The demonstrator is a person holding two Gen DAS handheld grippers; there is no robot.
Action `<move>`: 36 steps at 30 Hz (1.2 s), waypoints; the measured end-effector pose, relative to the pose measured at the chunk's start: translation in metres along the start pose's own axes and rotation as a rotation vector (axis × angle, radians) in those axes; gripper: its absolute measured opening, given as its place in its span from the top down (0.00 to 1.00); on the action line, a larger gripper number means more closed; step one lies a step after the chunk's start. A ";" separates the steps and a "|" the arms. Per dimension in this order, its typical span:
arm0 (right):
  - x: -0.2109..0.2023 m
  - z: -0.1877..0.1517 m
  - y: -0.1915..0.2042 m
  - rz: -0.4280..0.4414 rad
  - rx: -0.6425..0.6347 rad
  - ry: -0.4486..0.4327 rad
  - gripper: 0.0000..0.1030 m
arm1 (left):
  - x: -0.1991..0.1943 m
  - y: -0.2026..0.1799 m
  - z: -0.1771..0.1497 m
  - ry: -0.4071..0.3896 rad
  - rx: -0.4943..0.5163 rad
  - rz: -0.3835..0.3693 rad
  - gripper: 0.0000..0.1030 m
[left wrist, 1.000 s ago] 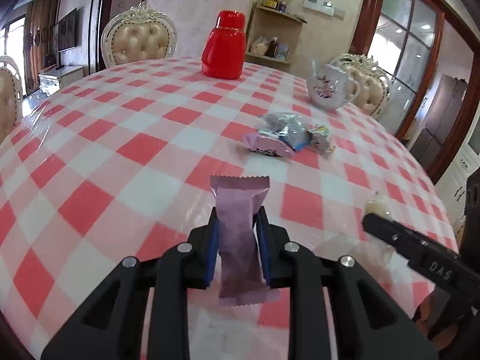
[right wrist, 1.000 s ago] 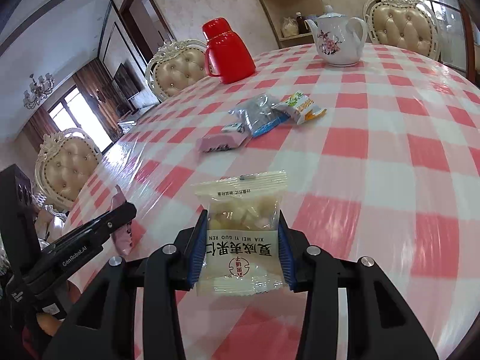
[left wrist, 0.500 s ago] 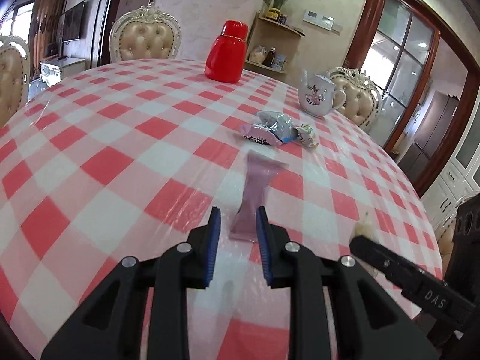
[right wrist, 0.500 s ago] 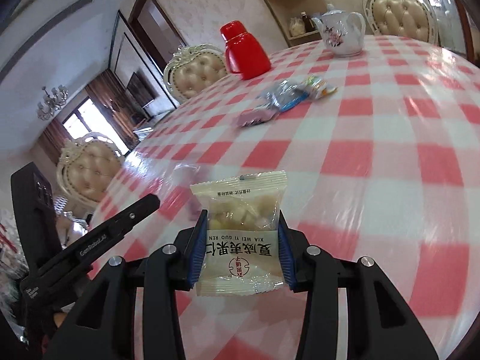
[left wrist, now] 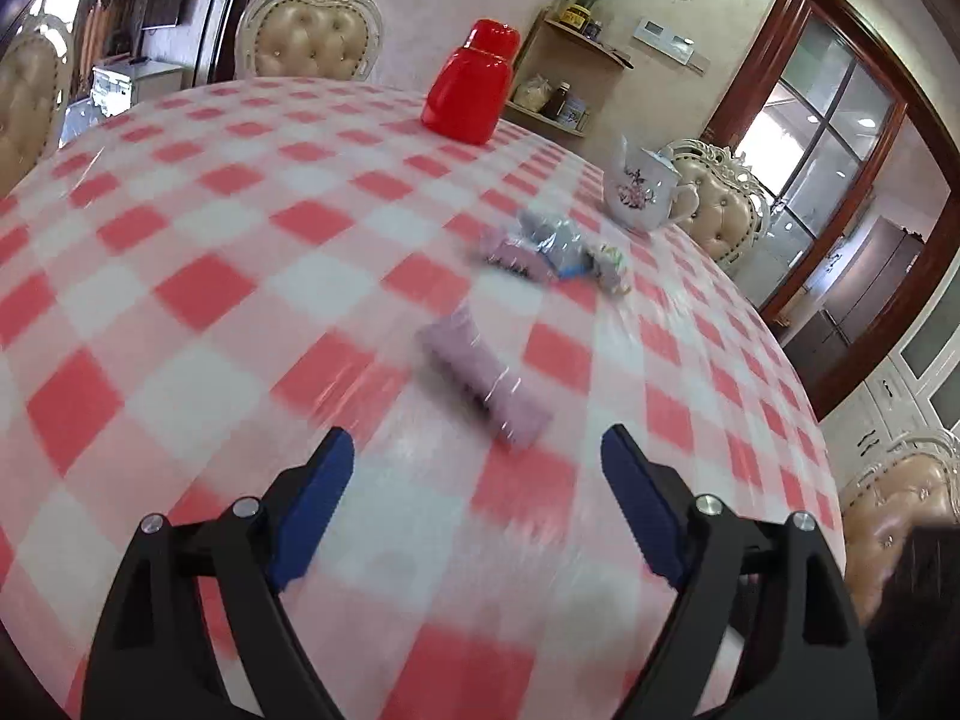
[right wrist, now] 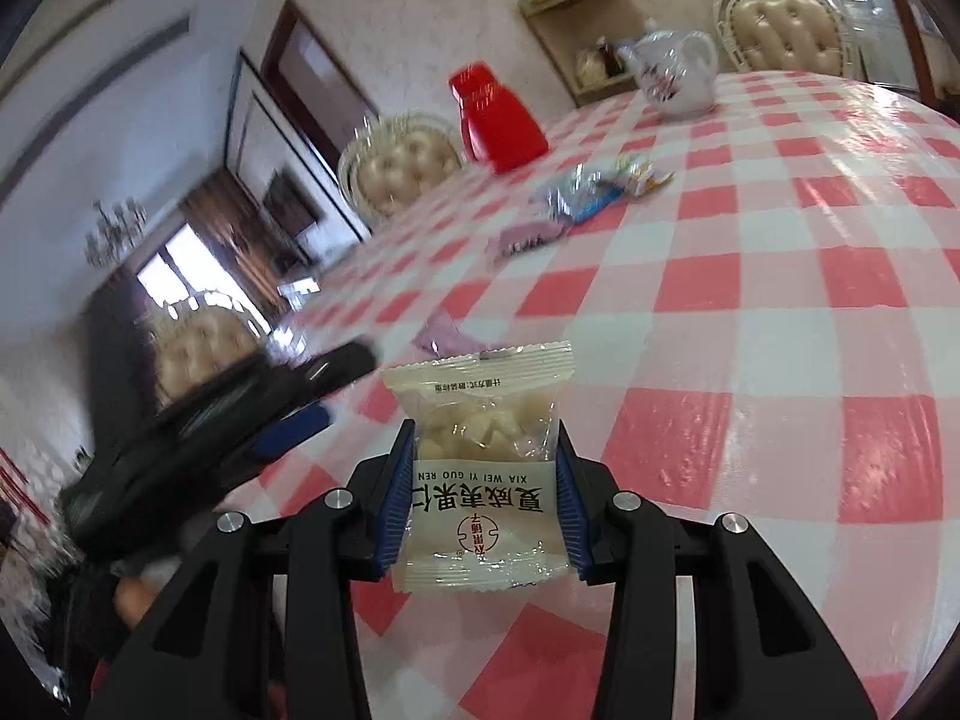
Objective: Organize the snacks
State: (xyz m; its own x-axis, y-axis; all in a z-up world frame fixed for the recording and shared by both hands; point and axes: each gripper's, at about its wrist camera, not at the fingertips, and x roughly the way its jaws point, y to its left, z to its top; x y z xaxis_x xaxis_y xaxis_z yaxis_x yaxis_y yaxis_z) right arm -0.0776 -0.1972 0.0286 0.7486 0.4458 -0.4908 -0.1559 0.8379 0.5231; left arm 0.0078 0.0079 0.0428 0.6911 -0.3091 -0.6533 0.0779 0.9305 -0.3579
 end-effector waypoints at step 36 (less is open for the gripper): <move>0.001 -0.038 0.060 0.103 -0.091 0.091 0.59 | -0.134 0.057 -0.056 -0.135 0.140 0.171 0.78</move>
State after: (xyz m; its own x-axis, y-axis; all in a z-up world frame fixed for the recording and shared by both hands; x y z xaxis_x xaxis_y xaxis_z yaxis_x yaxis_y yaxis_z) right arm -0.1107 -0.1350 0.0333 0.6650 0.5539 -0.5009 -0.2894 0.8095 0.5109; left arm -0.1203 0.0918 0.0726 0.7916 -0.1242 -0.5983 0.0437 0.9881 -0.1473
